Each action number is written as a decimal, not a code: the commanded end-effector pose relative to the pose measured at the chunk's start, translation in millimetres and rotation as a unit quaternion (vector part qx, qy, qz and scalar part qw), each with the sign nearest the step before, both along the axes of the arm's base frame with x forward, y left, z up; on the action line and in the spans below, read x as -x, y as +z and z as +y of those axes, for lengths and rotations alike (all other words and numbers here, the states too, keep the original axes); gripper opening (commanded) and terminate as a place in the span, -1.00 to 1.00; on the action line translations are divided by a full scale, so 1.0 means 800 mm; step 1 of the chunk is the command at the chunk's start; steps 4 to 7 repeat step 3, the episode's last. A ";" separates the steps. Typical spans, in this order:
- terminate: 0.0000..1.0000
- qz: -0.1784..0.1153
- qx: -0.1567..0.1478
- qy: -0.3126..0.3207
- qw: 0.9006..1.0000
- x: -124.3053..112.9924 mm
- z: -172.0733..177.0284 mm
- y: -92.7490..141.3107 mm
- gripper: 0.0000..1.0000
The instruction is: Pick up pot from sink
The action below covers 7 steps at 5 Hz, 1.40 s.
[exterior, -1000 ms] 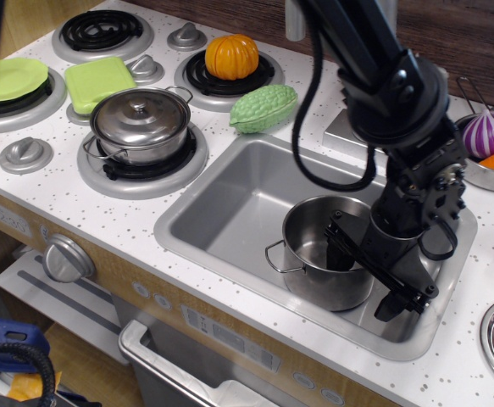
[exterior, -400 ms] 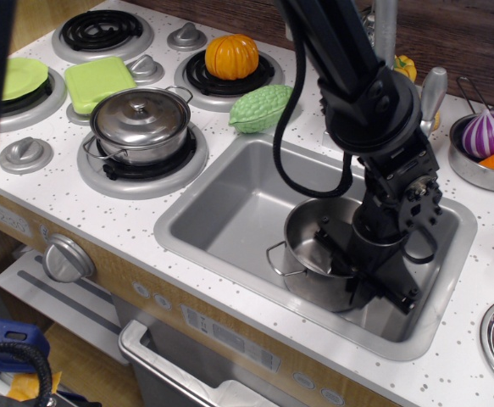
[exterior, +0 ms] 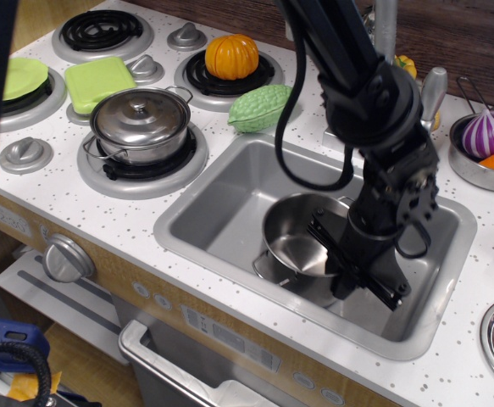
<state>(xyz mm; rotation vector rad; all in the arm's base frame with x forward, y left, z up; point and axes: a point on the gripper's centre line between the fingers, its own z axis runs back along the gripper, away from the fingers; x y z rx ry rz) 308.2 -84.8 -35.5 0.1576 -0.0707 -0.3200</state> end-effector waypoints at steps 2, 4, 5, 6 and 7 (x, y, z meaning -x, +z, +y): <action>-1.00 -0.001 0.004 0.033 0.999 -0.039 -0.010 0.126 -1.00; 1.00 -0.007 -0.006 0.051 0.999 -0.037 -0.029 0.136 -1.00; 1.00 -0.007 -0.006 0.051 0.999 -0.037 -0.029 0.136 -1.00; 1.00 -0.007 -0.006 0.051 0.999 -0.037 -0.029 0.136 -1.00; 1.00 -0.007 -0.006 0.051 0.999 -0.037 -0.029 0.136 -1.00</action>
